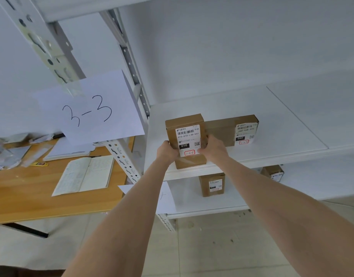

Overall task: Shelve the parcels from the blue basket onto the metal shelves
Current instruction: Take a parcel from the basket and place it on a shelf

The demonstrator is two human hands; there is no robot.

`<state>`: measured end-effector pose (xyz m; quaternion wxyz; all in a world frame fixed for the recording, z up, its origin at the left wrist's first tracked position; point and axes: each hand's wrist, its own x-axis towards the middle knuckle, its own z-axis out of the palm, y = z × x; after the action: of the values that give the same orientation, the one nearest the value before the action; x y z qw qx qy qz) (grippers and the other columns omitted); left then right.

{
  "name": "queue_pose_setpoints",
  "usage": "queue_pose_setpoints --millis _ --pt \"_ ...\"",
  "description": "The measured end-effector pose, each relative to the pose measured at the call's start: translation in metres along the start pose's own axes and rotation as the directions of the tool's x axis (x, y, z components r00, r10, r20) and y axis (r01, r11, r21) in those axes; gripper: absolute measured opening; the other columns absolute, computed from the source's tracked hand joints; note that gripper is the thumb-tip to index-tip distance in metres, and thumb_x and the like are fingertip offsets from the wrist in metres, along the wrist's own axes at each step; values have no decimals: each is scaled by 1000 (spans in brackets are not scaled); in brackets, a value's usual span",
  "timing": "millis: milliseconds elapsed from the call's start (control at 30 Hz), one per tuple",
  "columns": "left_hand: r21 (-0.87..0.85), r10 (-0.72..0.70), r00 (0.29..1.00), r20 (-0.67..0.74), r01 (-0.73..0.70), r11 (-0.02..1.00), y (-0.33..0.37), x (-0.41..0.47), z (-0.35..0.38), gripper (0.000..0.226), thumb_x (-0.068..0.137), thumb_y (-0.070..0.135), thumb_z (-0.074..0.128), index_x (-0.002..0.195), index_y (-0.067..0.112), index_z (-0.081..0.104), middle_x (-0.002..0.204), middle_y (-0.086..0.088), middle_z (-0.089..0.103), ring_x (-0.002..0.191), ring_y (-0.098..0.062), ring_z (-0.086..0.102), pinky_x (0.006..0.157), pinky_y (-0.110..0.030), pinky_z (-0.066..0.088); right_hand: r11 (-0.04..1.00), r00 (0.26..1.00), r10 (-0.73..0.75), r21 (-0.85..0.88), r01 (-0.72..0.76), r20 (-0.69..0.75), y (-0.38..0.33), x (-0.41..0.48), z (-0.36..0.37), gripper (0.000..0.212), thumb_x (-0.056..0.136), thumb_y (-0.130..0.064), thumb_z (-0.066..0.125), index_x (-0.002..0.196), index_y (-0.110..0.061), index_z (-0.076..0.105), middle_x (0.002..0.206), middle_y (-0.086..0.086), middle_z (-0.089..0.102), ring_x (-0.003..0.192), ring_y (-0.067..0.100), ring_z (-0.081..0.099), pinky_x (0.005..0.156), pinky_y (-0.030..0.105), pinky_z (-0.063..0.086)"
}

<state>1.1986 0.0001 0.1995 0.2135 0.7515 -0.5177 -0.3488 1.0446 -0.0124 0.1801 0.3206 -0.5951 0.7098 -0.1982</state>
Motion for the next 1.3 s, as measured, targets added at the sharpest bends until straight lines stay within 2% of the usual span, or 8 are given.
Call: queue_pose_setpoints --millis 167,300,433,567,700,900,1067,1300 --pt "33 38 999 -30 -37 999 5 -14 -5 43 90 13 56 131 6 43 126 -12 58 115 -31 54 97 -40 47 993 989 -32 -119 15 -148 -8 -14 -22 84 75 -42 79 140 -14 33 138 12 40 123 30 48 91 41 46" --pt "49 2 988 -151 5 999 9 -29 -9 45 91 16 58 131 4 39 128 -13 51 113 -29 54 83 -34 46 936 878 -297 -296 189 -377 -20 -20 -42 85 73 -51 77 139 -18 36 138 10 38 124 25 40 97 34 40" --pt "334 327 847 -419 -191 923 22 -45 -12 32 90 14 55 120 10 45 123 -7 48 110 -25 51 79 -36 51 795 828 -519 -477 376 -212 -38 -16 -50 85 83 -43 71 150 -18 25 158 8 17 145 27 19 114 41 29" --pt "640 639 709 -299 -347 685 49 -46 -13 39 88 0 50 127 5 47 127 -12 46 116 -29 44 84 -35 46 704 812 -578 -551 448 -78 -41 -9 -42 74 91 -27 65 152 -19 22 162 4 8 149 26 5 115 37 24" --pt "773 638 756 -146 -316 551 55 -32 -13 50 87 6 59 134 7 41 137 -9 41 129 -24 37 102 -31 37 710 818 -572 -534 459 -58 -33 -5 -37 61 96 -13 56 150 -20 29 159 2 21 149 24 12 109 36 35" --pt "813 604 793 -85 -296 502 51 -21 -10 53 83 12 67 129 10 41 131 -5 47 126 -21 43 101 -29 38 738 815 -578 -455 499 -43 -31 -6 -40 54 96 -11 49 148 -18 35 154 6 31 140 26 32 102 41 44" --pt "827 624 778 -69 -306 472 49 -15 -10 48 83 12 65 125 10 40 124 -6 49 120 -22 46 100 -30 38 725 828 -560 -498 476 -24 -33 -5 -37 56 93 -11 54 145 -16 34 156 7 24 102 29 62 78 36 51" --pt "830 648 759 -69 -316 459 48 -6 -10 46 86 11 62 127 9 40 128 -8 49 123 -24 45 102 -30 37 712 824 -566 -526 465 -38 -35 1 -35 53 94 -13 54 144 -14 36 154 6 28 81 31 65 65 32 48"
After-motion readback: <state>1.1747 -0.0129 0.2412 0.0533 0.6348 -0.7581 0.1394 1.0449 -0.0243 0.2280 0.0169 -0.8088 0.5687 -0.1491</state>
